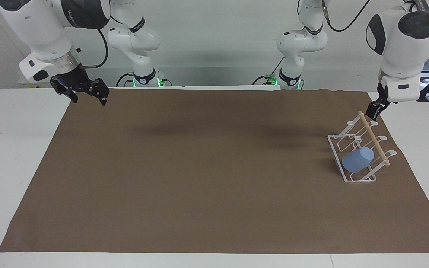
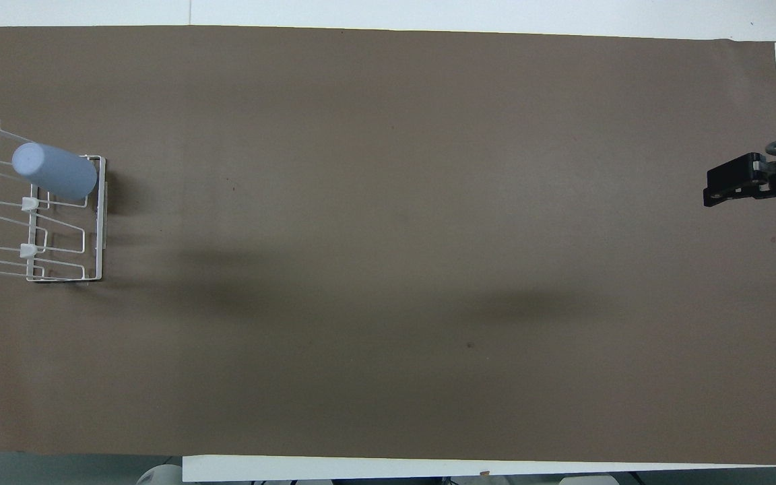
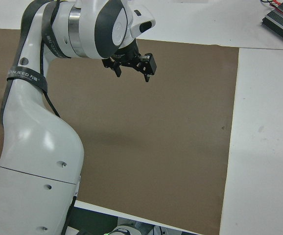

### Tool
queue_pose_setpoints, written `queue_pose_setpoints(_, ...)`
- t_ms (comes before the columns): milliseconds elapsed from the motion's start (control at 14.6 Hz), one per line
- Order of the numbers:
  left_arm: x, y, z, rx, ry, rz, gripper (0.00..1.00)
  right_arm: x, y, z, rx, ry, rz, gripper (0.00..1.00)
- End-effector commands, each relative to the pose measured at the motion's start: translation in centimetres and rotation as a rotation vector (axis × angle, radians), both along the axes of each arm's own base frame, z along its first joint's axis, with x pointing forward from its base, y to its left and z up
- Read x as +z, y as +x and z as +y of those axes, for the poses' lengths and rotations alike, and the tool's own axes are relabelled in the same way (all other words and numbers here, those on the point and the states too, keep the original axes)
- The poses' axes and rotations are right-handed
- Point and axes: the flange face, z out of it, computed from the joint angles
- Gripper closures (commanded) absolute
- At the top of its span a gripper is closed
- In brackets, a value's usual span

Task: Hang cup on cup holder
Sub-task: 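Open the left gripper and withdraw it from the cup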

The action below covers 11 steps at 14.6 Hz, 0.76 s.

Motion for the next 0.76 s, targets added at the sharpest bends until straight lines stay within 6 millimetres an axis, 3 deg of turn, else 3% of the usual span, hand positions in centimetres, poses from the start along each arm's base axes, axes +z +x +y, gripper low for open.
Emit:
queue_pose_setpoints(0, -0.3, -1.6, -0.1, -0.188, -0.199, 0.098, 0.00, -0.1, -0.6, 0.0, 0.001, -0.002, -0.003, 0.01)
queue_pose_setpoints(206, -0.4, -2.4, -2.4, -0.315, -0.301, 0.154, 0.00, -0.1, -0.6, 0.0, 0.001, -0.002, -0.003, 0.01)
queue_pose_setpoints(344, -0.3, -2.5, -4.9, -0.378, -0.299, 0.151, 0.00, -0.1, -0.6, 0.0, 0.001, -0.002, -0.003, 0.01)
queue_pose_setpoints(687, 1.1, -2.1, -5.5, -0.393, -0.292, 0.184, 0.00, -0.1, -0.6, 0.0, 0.001, -0.002, -0.003, 0.01)
